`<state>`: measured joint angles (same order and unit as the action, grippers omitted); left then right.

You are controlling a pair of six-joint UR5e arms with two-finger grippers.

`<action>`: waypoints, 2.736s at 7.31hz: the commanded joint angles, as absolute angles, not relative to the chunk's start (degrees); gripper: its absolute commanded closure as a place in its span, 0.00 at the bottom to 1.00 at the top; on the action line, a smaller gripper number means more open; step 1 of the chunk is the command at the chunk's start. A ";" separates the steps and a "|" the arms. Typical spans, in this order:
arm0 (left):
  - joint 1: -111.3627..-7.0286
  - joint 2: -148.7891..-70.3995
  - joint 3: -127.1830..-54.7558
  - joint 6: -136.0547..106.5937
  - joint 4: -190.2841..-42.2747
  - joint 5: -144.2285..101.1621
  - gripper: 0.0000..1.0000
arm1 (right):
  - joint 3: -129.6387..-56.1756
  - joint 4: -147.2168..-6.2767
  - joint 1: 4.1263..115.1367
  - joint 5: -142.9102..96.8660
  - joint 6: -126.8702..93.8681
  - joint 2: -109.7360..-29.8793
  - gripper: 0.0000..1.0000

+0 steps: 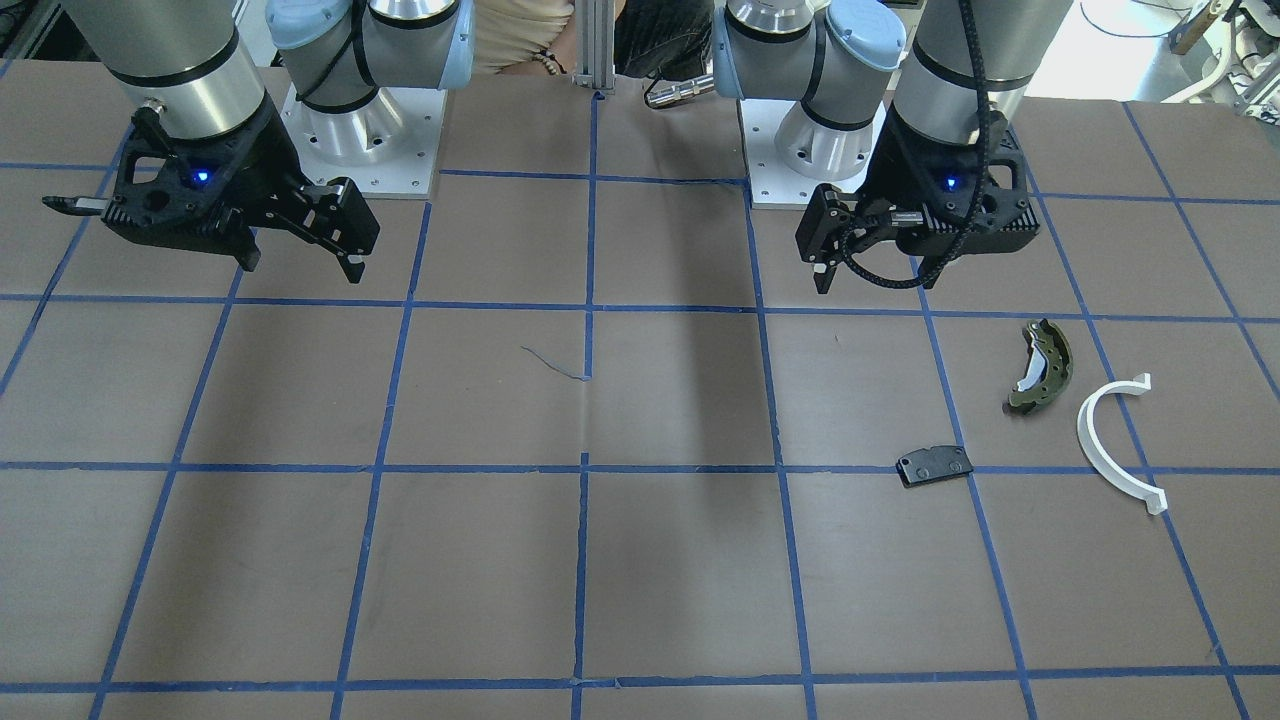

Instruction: Place bearing gear from tray to pile

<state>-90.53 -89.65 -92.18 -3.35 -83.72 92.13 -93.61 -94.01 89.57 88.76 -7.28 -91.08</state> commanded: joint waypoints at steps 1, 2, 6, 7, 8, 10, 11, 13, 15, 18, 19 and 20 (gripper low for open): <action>-90.53 -89.47 -92.11 -2.90 -83.76 92.37 0.00 | -93.69 -93.87 89.56 89.29 -7.29 -91.14 0.00; -90.53 -89.39 -92.11 -2.90 -83.76 92.46 0.00 | -93.69 -93.87 89.56 89.30 -7.29 -91.06 0.00; -90.53 -89.21 -92.63 -2.81 -83.76 92.02 0.00 | -93.78 -94.22 87.72 89.65 -6.60 -90.88 0.00; -90.53 -89.21 -92.64 -2.81 -83.76 91.85 0.00 | -93.78 -94.22 86.76 89.74 -6.50 -90.79 0.00; -90.53 -89.21 -92.55 -2.81 -83.76 91.85 0.00 | -93.78 -94.22 84.57 89.74 -6.07 -90.70 0.00; -90.53 -89.21 -92.64 -2.81 -83.76 91.93 0.00 | -93.78 -94.31 78.34 89.74 -1.43 -90.18 0.00; -90.53 -89.21 -92.64 -2.81 -83.76 91.93 0.00 | -93.78 -94.22 74.40 89.65 3.64 -89.04 0.00; -90.53 -89.21 -92.72 -2.81 -83.76 91.93 0.00 | -93.78 -95.00 65.17 89.39 19.18 -86.67 0.00; -90.53 -89.21 -92.90 -2.81 -83.67 91.93 0.00 | -93.26 -96.23 57.26 89.21 29.55 -82.64 0.00; -90.53 -88.95 -92.90 -2.72 -83.67 91.85 0.00 | -92.64 -104.15 47.58 89.30 37.26 -76.75 0.00; -90.53 -88.95 -92.90 -2.72 -83.67 91.85 0.00 | -91.51 -106.93 45.90 89.56 37.27 -75.16 0.00; -90.44 -88.95 -92.90 -2.72 -83.41 91.85 0.00 | -90.62 -109.49 44.31 91.74 37.18 -73.06 0.00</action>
<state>-90.51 -88.95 -92.91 -2.73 -83.61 91.85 -91.76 -106.32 46.68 89.95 37.03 -75.62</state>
